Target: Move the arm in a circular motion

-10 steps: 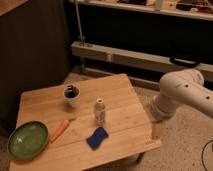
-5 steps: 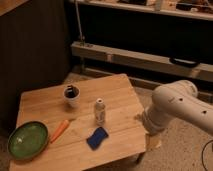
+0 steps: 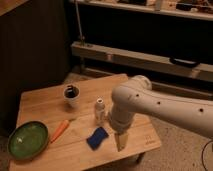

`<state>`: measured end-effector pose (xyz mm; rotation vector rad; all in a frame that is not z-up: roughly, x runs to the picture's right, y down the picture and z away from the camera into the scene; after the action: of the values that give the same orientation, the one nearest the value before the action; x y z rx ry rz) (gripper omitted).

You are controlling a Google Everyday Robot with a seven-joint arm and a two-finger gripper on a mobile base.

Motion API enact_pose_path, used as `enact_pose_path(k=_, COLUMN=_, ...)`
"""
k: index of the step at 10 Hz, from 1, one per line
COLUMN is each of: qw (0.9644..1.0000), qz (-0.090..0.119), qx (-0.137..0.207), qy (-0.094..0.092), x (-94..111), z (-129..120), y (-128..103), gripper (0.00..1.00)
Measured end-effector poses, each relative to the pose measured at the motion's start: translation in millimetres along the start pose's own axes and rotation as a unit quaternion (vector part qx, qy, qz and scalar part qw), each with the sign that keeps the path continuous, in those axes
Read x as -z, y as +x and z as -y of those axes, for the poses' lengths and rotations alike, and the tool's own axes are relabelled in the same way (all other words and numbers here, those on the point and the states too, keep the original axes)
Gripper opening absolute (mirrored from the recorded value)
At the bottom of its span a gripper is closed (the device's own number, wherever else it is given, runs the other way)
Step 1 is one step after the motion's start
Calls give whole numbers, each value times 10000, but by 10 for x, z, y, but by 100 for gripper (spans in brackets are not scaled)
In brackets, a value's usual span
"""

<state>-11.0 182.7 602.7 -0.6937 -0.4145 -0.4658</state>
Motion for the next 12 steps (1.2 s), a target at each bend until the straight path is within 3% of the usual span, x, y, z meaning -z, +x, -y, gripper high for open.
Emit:
enact_pose_path(k=1, qw=9997, qz=41, qx=235, qy=-60, x=-40, z=105, y=-176, gripper=80)
enact_pose_path(k=3, qw=9957, qz=137, qx=887, qy=-230, x=-147, z=388, y=-663, gripper=80)
enact_pose_path(k=4, qw=9914, qz=180, qx=1259, qy=-312, x=-207, z=567, y=-940, gripper=80)
enact_pose_path(k=7, qw=9800, qz=226, qx=1937, qy=-386, x=-329, z=1096, y=-1458, gripper=80)
enact_pose_path(k=9, qw=9784, qz=187, qx=2035, qy=-301, x=-354, z=1446, y=-1575, gripper=80)
enact_pose_path(k=12, qw=9824, qz=65, qx=1860, qy=-122, x=-264, z=1991, y=-1325, gripper=80)
